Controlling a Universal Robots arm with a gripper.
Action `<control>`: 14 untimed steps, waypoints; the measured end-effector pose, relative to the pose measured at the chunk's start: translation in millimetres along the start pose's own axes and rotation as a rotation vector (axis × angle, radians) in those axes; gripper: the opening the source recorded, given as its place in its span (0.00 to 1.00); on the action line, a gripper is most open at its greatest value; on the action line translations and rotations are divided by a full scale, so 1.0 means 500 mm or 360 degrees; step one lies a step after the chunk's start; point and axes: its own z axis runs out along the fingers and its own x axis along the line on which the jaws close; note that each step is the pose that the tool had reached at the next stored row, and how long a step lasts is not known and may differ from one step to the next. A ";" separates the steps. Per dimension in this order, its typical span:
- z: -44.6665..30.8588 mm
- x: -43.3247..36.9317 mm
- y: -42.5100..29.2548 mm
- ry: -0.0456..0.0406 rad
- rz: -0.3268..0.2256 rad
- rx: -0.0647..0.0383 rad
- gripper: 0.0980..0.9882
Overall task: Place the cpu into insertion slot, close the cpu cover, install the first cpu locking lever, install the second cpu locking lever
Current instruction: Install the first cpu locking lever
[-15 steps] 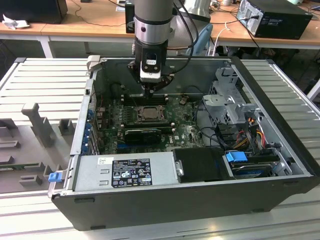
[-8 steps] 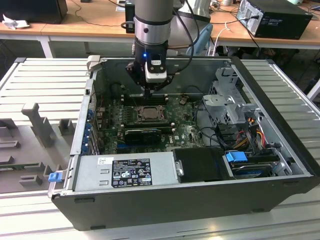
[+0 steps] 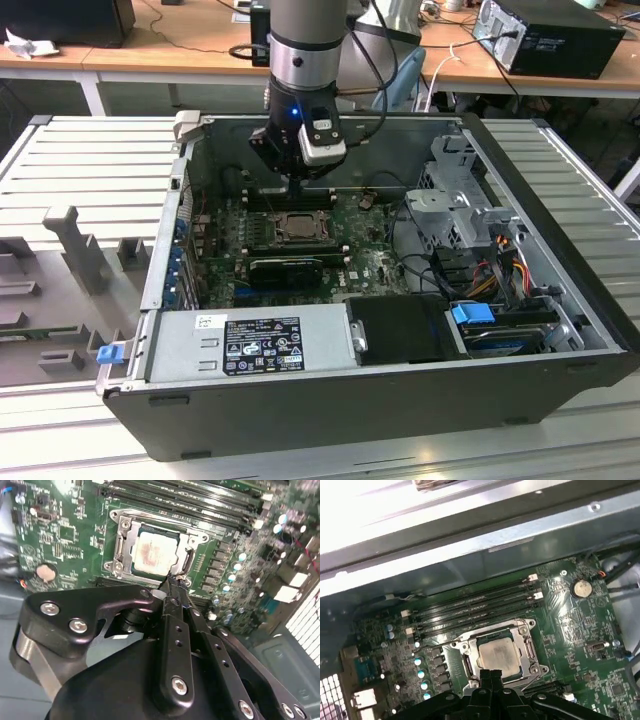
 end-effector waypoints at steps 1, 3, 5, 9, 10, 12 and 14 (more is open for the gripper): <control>0.000 0.000 0.000 0.0003 -0.0062 0.0002 0.01; 0.000 0.000 0.000 0.0007 -0.0163 0.0006 0.01; 0.001 0.000 0.000 0.0010 -0.0221 0.0009 0.01; 0.001 0.000 0.000 0.0015 -0.0347 0.0013 0.01; 0.001 0.000 0.000 0.0017 -0.0389 0.0015 0.01; 0.002 0.000 0.000 0.0021 -0.0483 0.0018 0.01; 0.002 0.000 0.000 0.0025 -0.0584 0.0022 0.01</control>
